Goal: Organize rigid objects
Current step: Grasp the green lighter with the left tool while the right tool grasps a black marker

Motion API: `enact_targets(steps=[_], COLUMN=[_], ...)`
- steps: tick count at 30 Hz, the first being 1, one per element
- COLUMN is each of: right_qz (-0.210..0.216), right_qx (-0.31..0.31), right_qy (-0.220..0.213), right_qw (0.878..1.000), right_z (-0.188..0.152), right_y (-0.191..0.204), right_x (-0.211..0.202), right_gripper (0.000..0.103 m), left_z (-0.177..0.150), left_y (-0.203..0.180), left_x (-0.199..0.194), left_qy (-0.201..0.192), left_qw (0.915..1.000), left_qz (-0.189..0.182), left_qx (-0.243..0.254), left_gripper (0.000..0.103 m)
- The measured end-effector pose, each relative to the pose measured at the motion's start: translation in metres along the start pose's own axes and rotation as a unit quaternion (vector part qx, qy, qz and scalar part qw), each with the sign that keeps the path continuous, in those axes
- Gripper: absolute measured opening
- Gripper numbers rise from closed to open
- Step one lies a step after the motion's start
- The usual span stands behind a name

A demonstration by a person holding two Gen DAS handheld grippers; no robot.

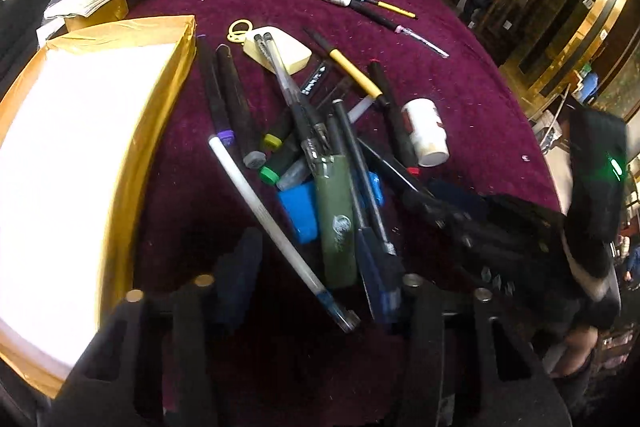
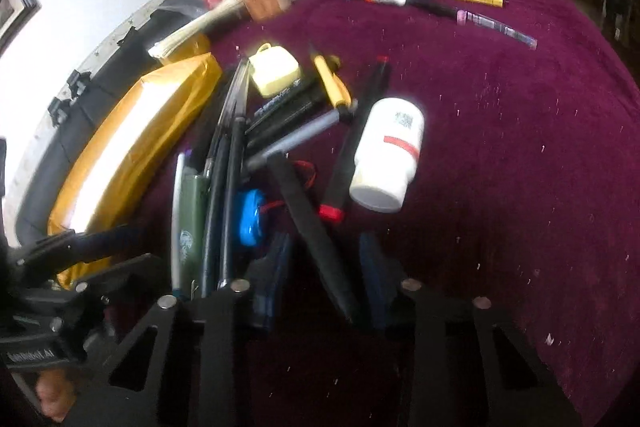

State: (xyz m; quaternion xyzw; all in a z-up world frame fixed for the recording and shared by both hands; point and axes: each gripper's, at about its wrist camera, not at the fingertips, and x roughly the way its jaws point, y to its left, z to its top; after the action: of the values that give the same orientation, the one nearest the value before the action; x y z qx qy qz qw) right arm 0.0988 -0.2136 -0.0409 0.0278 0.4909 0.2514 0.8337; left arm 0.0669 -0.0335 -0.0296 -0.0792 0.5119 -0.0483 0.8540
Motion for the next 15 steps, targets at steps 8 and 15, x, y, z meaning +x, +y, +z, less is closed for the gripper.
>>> enact_targets(steps=[8,15], right_qz=[-0.092,-0.117], right_qx=[-0.050,-0.046], right_qy=[-0.011,-0.017], right_qw=[0.994,0.992], right_z=[-0.023,-0.017], right_y=[0.019,0.026], right_x=[-0.010,-0.005], right_gripper=[0.019,0.019], left_z=[0.008,0.004], left_y=[-0.011,-0.003], left_x=[0.015,0.008], left_qy=[0.003,-0.001], left_qw=[0.9997,0.9992], left_qz=[-0.013,-0.039], left_qx=[0.020,-0.008], left_gripper=[0.034,0.017])
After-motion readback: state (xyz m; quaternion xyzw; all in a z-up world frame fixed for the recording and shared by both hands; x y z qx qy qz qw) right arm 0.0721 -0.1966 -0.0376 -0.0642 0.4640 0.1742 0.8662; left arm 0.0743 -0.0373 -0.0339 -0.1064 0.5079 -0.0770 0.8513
